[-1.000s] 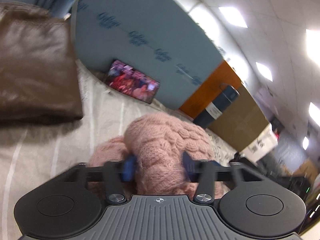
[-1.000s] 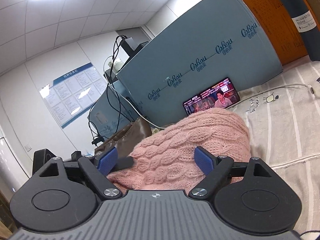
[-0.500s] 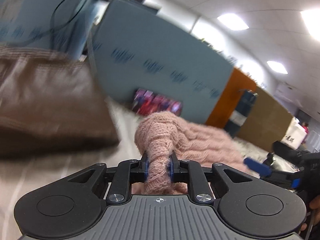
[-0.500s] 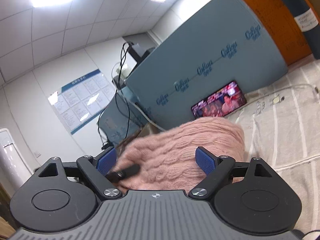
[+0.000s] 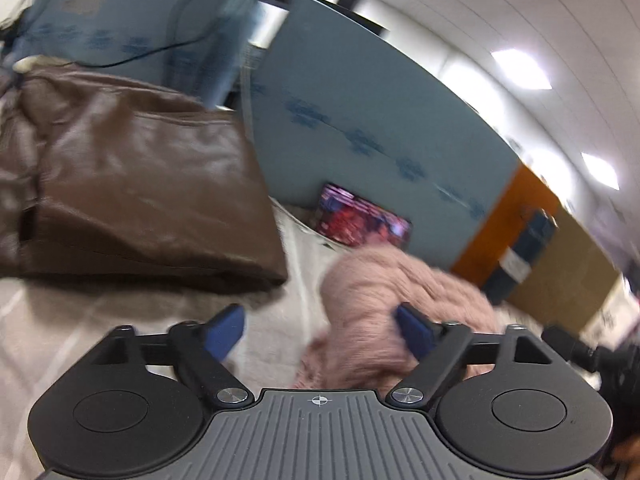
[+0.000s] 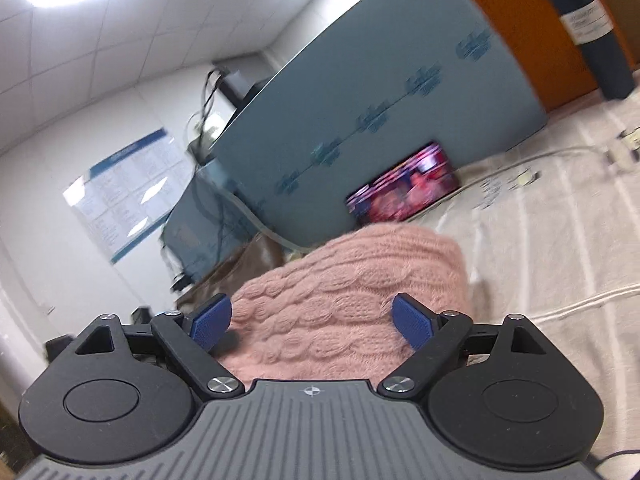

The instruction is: Fold clothes

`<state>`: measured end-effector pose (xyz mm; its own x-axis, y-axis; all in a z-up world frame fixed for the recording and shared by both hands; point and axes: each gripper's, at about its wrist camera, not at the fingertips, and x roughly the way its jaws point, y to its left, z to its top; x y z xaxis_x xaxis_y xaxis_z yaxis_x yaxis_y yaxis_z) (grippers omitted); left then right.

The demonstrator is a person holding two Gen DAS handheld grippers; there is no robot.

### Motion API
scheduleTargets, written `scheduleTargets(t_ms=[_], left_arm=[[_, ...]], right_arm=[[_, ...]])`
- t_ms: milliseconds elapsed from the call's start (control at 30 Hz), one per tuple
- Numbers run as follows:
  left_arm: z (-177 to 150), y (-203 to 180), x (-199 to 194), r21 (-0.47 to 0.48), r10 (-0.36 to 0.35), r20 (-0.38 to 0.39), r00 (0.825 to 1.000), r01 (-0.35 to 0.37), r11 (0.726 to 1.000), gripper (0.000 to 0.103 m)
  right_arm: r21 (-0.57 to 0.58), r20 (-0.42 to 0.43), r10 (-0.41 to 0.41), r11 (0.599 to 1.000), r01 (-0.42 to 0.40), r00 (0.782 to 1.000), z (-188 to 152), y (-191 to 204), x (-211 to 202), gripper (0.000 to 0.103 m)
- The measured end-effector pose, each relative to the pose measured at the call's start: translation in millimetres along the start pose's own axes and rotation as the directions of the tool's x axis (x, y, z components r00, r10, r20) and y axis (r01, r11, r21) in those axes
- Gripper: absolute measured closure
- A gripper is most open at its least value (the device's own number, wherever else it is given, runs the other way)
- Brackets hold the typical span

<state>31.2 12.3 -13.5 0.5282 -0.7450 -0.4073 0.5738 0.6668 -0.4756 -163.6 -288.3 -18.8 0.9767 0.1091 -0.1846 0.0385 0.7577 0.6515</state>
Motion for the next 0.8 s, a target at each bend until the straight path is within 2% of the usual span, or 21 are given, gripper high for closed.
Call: scheduleTargets(t_ms=[33,167,267,367,467,567,633,700,800], left_arm=[[0.4,1.2,-1.4,-0.022,0.008,-0.001,1.000,-0.008,1.000,0.013],[-7.4,1.4,9.6,-0.064,-0.018,-0.104,0.994,0.011,0.998,0.010],[-12.9,2.2,19.9,-0.099,-0.050,-0.151,0.987,0.035,0.995,0.010],[-15.9,-2.6,22.5,-0.087,-0.053,-0.141,0.989,0.041,0.995,0.009],[-18.1,-9.0,26.0,-0.077,-0.093,-0.140,0.986,0.083,0.994,0.010],[-20.3,-16.1,28.9,-0.050,-0.118,-0.137,0.984,0.112,0.992,0.022],[-21.9,-20.3,31.4,-0.034,-0.128,-0.140,0.982,0.125,0.992,0.041],[-20.9,-21.8,27.7,-0.019,-0.137,-0.127,0.982,0.135,0.991,0.051],[-19.3,-23.9,22.3,0.004,-0.150,-0.108,0.983,0.151,0.988,0.056]], right_arm=[[0.015,0.015,-0.020,1.000,0.020,1.000,0.9,-2.6,-1.4,0.015],[0.068,0.031,-0.160,0.985,0.157,0.987,4.3,-14.0,-0.8,0.013],[0.113,-0.036,-0.151,0.982,0.154,0.988,3.8,-23.5,6.7,0.013],[0.113,-0.103,-0.149,0.981,0.160,0.983,0.3,-25.9,15.9,0.013],[0.112,-0.127,-0.161,0.978,0.176,0.979,-2.1,-26.8,20.2,0.014],[0.112,-0.135,-0.171,0.976,0.186,0.976,-3.6,-26.1,22.2,0.018],[0.103,-0.137,-0.185,0.974,0.200,0.973,-4.3,-24.5,21.9,0.026],[0.097,-0.137,-0.191,0.974,0.205,0.972,-4.7,-23.8,21.7,0.035],[0.080,-0.131,-0.192,0.976,0.204,0.973,-5.1,-21.2,20.8,0.044]])
